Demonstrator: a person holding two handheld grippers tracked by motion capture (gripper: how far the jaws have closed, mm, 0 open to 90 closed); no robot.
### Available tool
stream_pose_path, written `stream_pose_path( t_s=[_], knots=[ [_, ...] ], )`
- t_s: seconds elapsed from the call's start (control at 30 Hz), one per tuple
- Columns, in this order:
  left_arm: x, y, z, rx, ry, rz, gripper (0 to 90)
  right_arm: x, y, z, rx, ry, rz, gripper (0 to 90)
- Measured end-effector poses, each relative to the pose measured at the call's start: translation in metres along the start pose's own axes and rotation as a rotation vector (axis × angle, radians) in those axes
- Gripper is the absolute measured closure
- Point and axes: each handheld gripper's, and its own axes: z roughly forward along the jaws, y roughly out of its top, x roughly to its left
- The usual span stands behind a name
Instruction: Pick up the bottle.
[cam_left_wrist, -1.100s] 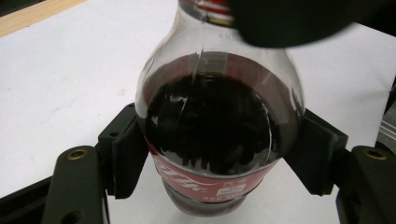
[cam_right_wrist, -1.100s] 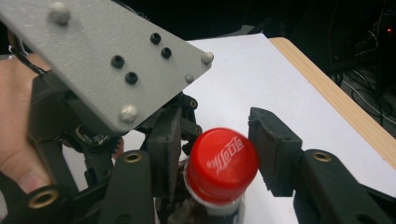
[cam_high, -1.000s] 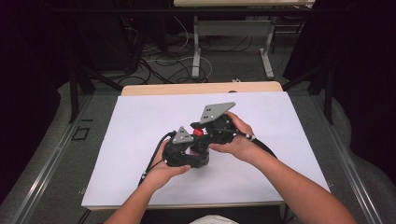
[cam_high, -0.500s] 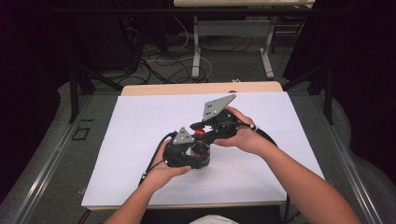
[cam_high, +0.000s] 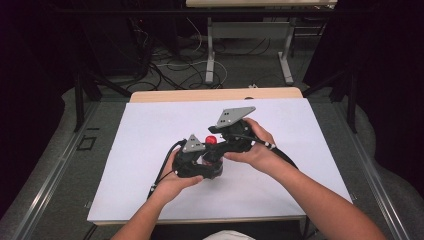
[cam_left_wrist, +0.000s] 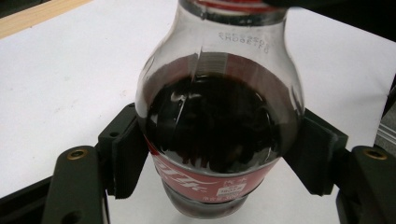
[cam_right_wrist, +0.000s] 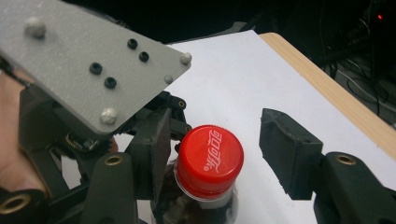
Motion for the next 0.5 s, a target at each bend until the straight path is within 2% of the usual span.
stream_pose_path(
  t_s=[0.1,0.2,0.27,0.33,0.43,0.47,0.5],
  knots=[
    [-0.0005,0.0,0.0001,0.001,-0.001,-0.004,29.8,0.0049,-0.0013,-0.0002,0.006,-0.05,0.032,47.5],
    [-0.0007,0.0002,0.0,0.004,0.0,0.001,29.7,0.0076,-0.0026,0.0011,0.007,-0.045,0.075,51.3],
    [-0.0008,0.0003,-0.0002,0.003,0.0,0.001,29.8,0.0082,-0.0031,0.0017,0.016,-0.054,0.072,57.3],
    [-0.0007,0.0005,-0.0005,0.005,-0.005,0.005,29.8,0.0074,-0.0029,0.0013,0.027,-0.03,0.072,59.7],
    [-0.0011,0.0007,-0.0011,0.013,-0.012,0.004,29.8,0.004,-0.0028,0.0012,0.017,-0.001,0.037,60.0],
    [-0.0011,0.0009,-0.0013,0.014,-0.011,0.007,29.8,0.0018,-0.0028,0.0013,0.012,0.023,0.018,60.1],
    [-0.0006,0.0011,-0.0008,0.009,-0.01,0.018,29.8,-0.0004,-0.0028,0.0004,0.022,0.041,0.029,60.2]
  ],
)
